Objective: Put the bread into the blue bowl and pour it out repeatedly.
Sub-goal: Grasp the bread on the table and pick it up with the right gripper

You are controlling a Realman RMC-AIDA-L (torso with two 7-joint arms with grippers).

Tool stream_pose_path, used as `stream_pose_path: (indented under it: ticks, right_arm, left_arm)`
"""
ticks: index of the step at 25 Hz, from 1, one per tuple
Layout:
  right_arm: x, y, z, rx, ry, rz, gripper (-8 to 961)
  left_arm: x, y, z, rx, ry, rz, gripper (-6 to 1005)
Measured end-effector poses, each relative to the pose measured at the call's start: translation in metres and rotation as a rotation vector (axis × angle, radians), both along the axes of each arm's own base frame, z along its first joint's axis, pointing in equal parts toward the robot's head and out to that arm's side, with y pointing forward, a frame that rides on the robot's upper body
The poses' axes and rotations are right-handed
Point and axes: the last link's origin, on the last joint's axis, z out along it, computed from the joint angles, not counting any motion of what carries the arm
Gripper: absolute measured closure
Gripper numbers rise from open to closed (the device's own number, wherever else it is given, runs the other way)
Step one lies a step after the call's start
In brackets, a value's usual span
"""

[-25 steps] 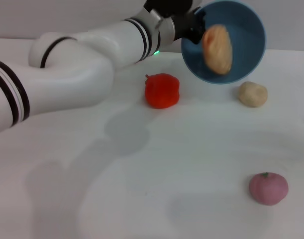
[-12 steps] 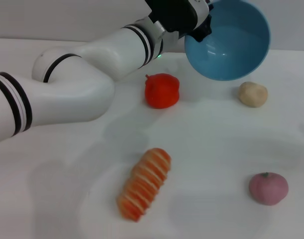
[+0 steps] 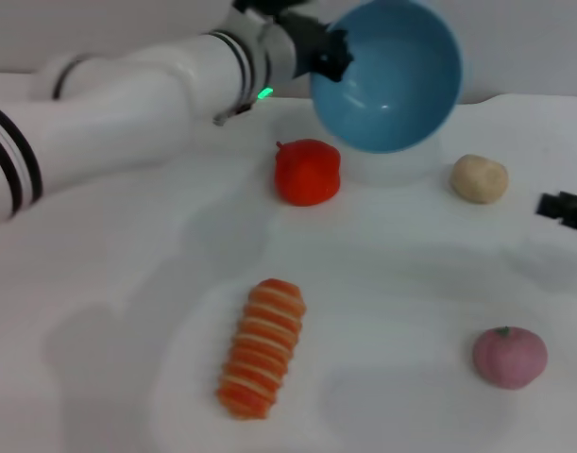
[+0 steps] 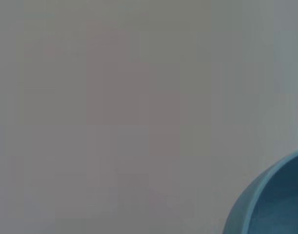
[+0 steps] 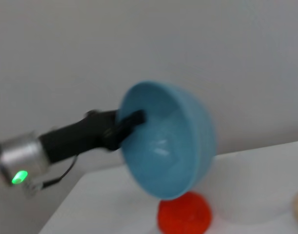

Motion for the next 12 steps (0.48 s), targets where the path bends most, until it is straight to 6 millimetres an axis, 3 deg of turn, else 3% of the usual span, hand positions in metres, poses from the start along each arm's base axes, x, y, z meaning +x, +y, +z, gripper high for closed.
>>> stream_pose_path:
  ticks: [7,12]
  right_arm:
    - [-0.058,0.023,-0.038,-0.218,-0.241,0.286,474]
    - [-0.099,0.035,-0.064,-0.342,-0.385,0.451,476]
  left_arm:
    - [-0.026,0.003,0.023,-0.149,-0.094,0.301,1001]
    - [-0.037,-0.005,0.027,-0.228,-0.122,0.408,1001]
